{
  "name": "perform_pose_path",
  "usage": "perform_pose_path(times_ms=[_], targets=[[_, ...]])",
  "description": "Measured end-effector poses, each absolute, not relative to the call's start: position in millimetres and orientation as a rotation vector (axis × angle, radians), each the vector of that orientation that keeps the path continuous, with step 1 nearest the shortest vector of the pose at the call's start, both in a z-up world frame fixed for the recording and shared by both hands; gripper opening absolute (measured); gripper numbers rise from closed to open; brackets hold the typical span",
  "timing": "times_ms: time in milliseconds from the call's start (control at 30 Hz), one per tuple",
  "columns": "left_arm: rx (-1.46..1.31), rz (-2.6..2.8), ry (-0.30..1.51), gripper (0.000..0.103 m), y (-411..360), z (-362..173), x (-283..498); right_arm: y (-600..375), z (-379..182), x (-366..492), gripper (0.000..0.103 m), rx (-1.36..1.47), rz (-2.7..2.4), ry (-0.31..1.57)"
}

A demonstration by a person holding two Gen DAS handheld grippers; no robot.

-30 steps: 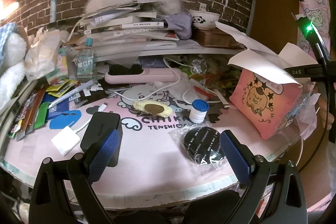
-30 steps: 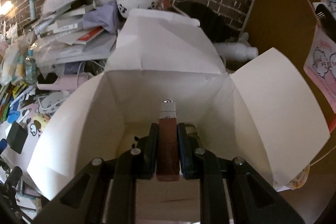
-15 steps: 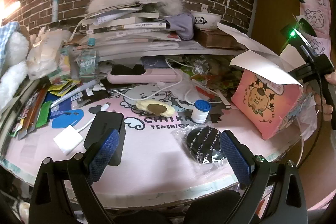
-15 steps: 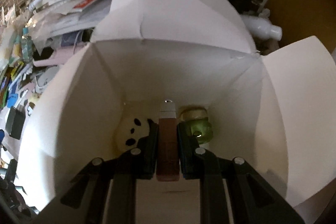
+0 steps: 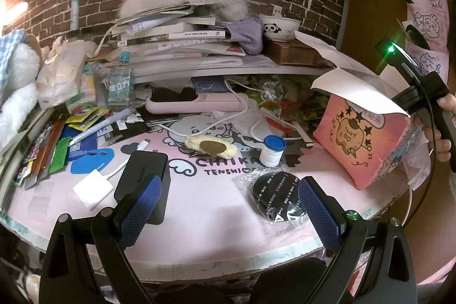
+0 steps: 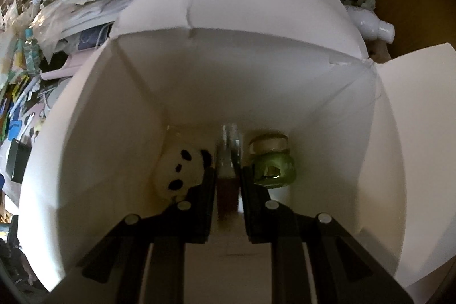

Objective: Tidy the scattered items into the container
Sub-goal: 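Lower the pink tube into the box and open the right gripper, then withdraw the right gripper from the box back over the desk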

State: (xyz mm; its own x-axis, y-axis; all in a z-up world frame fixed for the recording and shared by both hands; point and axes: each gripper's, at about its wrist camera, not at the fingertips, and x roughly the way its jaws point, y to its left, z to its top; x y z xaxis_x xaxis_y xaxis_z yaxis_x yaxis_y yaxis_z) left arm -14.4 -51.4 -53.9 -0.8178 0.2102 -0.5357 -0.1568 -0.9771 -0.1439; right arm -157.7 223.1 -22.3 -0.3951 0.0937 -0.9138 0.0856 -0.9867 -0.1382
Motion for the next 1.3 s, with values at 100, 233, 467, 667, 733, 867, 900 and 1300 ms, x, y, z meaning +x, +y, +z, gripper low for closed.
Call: perform_pose_path(times_ms=[100,233,467,667,733,867,900,1300], targets=[[-0.847,2.821,-0.139,0.096,-52,-54,-14,222,-19,-156,0.016,-1.703,2.611,-0.275],[-0.847,2.821,-0.139,0.096,-51,-54,-14,221,-18,-154,0.016,-1.687,2.615,-0.286],[-0.845,2.819,-0.14,0.096,-51,-54,-14,216,-12,-146,0.023,-1.607,2.633,-0.33],[-0.832,2.826,-0.141,0.097,-53,-50,-11,211,1,-132,0.028,-1.44,2.682,-0.41],[-0.832,2.832,-0.143,0.098,-53,-49,-10,201,3,-128,0.029,-1.391,2.702,-0.43],[-0.828,2.833,-0.147,0.099,-53,-49,-8,193,17,-116,0.034,-1.263,2.735,-0.484],[-0.826,2.833,-0.147,0.099,-53,-49,-8,191,21,-114,0.034,-1.229,2.745,-0.494],[-0.801,2.851,-0.135,0.099,-54,-43,0,159,53,-64,0.036,-0.949,2.887,-0.568]])
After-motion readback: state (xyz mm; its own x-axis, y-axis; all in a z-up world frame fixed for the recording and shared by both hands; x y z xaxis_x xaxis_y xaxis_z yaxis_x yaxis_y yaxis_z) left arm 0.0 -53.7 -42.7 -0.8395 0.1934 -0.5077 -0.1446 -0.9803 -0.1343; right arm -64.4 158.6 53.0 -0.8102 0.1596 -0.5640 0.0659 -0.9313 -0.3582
